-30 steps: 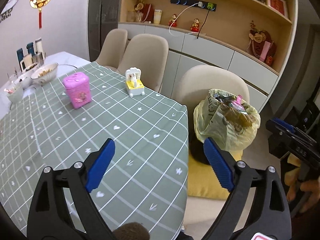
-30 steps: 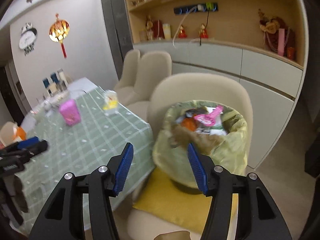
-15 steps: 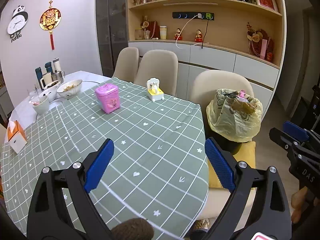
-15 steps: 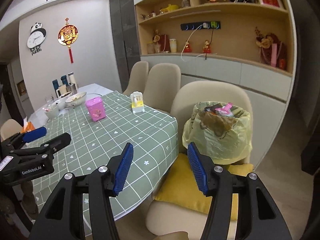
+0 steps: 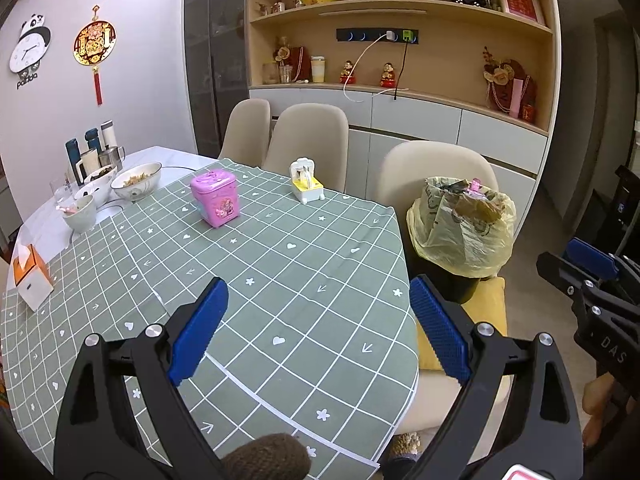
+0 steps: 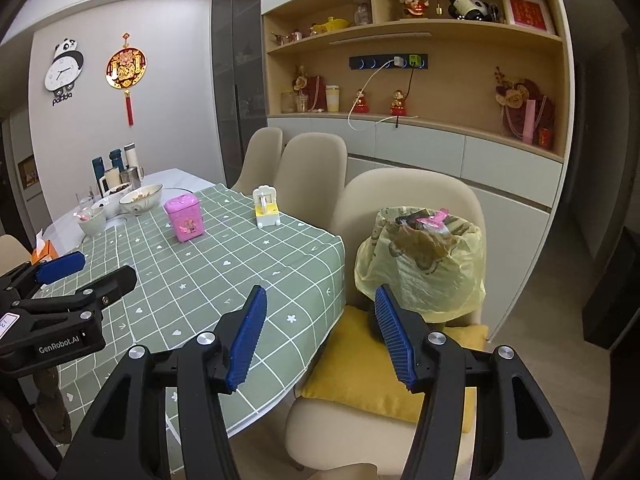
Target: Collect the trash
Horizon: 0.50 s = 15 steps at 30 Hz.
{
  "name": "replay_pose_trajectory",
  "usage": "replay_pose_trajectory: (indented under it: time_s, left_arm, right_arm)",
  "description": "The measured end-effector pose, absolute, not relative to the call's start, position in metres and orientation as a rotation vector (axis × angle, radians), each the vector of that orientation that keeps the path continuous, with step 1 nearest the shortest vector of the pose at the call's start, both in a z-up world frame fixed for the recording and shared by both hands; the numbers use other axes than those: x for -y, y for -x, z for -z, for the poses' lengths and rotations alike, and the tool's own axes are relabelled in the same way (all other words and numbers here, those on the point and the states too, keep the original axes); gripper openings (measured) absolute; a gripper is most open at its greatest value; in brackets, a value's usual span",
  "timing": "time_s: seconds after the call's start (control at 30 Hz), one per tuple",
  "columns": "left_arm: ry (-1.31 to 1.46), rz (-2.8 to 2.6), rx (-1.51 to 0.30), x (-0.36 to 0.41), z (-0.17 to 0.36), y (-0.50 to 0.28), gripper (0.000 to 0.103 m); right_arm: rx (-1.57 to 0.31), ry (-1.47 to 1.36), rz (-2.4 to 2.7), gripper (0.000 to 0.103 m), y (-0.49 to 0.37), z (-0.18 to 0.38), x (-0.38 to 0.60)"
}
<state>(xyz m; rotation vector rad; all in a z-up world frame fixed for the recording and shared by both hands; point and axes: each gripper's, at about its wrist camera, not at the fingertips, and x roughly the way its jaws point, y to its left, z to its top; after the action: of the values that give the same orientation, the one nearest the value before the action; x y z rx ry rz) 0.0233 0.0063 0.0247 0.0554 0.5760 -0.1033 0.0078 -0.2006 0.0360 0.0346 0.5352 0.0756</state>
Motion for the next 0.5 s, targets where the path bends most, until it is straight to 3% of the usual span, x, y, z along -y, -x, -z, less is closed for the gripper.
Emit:
replay_pose_trajectory:
  time_s: [0.5]
  left_arm:
    - [-0.054,0.124,-0.548,-0.0072,-0.0306,-0.0234,0.088]
  right_arm:
    - [-0.540,-0.033,-0.066,0.053,-0.0124,-0.0374,0.1999]
